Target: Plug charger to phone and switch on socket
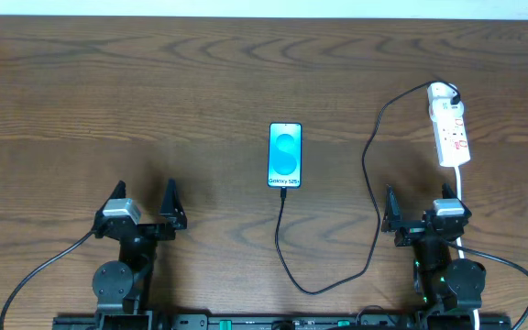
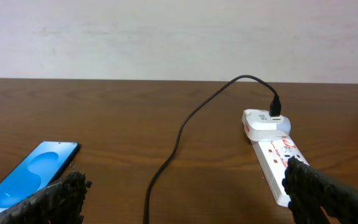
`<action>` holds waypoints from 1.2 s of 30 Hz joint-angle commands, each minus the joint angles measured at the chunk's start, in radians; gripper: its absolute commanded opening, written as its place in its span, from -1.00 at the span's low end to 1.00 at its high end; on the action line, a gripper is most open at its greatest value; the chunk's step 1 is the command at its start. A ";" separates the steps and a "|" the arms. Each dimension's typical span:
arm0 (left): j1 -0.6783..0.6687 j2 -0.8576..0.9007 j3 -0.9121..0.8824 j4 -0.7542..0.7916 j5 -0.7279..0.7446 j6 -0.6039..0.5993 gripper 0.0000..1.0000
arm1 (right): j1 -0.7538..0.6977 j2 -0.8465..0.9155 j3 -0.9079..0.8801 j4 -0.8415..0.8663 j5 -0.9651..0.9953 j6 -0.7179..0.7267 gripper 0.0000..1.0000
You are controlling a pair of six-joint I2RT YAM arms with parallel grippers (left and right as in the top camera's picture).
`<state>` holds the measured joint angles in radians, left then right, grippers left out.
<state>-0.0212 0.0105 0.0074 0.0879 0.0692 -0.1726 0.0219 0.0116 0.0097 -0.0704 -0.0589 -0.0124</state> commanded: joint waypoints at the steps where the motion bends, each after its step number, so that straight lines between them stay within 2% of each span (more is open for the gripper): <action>1: 0.005 -0.010 -0.004 -0.001 0.005 0.069 0.95 | 0.005 -0.006 -0.004 -0.001 0.003 -0.015 0.99; 5: 0.005 -0.010 -0.003 -0.028 0.004 0.151 0.96 | 0.005 -0.006 -0.004 -0.001 0.003 -0.015 0.98; 12: 0.005 -0.010 -0.003 -0.158 -0.032 0.166 0.96 | 0.005 -0.006 -0.004 -0.001 0.003 -0.015 0.99; 36: 0.005 -0.010 -0.003 -0.162 -0.055 0.188 0.96 | 0.005 -0.006 -0.004 -0.001 0.003 -0.015 0.99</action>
<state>-0.0212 0.0101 0.0128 -0.0227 0.0479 0.0010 0.0219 0.0116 0.0097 -0.0700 -0.0586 -0.0124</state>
